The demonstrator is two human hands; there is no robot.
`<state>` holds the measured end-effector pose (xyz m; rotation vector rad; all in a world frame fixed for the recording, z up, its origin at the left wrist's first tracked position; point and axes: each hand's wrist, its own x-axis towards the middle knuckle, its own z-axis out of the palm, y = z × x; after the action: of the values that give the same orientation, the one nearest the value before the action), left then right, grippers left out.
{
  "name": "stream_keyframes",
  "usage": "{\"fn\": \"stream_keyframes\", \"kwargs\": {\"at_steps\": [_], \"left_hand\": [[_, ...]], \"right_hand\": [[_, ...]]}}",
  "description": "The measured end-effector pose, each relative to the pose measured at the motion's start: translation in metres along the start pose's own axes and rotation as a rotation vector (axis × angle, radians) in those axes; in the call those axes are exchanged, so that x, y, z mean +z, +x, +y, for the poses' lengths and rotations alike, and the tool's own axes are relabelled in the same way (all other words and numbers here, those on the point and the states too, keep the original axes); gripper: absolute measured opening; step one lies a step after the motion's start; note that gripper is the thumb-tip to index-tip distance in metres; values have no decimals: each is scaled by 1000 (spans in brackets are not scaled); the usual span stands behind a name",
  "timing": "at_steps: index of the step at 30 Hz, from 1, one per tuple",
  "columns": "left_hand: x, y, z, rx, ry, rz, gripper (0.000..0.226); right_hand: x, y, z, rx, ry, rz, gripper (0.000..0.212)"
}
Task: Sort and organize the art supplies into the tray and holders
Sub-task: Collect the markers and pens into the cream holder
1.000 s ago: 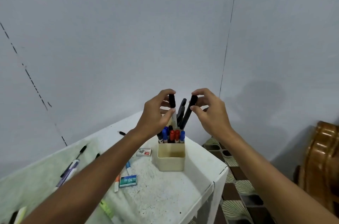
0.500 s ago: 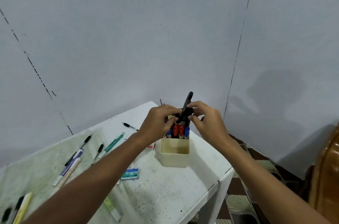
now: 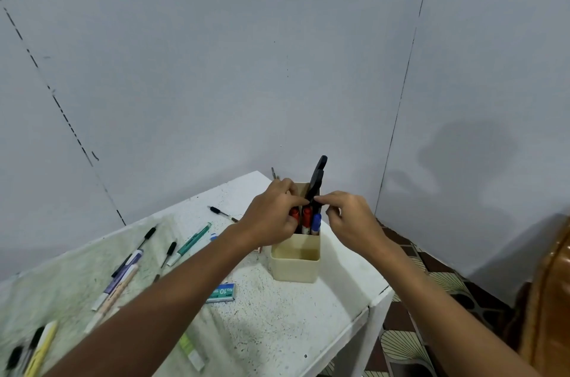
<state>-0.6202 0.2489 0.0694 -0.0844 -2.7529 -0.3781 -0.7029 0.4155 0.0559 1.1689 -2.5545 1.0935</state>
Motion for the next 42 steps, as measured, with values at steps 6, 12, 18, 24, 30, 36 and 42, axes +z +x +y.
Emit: {"fn": "stream_keyframes", "kwargs": {"at_steps": [6,12,18,24,30,36,42], "left_hand": [[2,-1,5,-19,23,11,47],[3,-1,6,-52,-18,16,42],[2,-4,6,-67,-51,6,42],[-8,-17,-2,-66,-144,71,37],[-30,-58,-38,-210,-195,159,27],[-28,-136,-79,-434,-132,44,26],[-4,-218,-102,-467,13,-129,66]], "right_hand": [[8,-3,9,51,27,-36,54],[13,-7,8,65,76,-41,58],[11,-8,6,83,75,-66,58],[3,-13,-14,19,112,130,51],[17,-14,-62,-183,204,208,30],[79,-18,-105,-271,262,18,29],[157,-23,-100,-144,2,-390,35]]}}
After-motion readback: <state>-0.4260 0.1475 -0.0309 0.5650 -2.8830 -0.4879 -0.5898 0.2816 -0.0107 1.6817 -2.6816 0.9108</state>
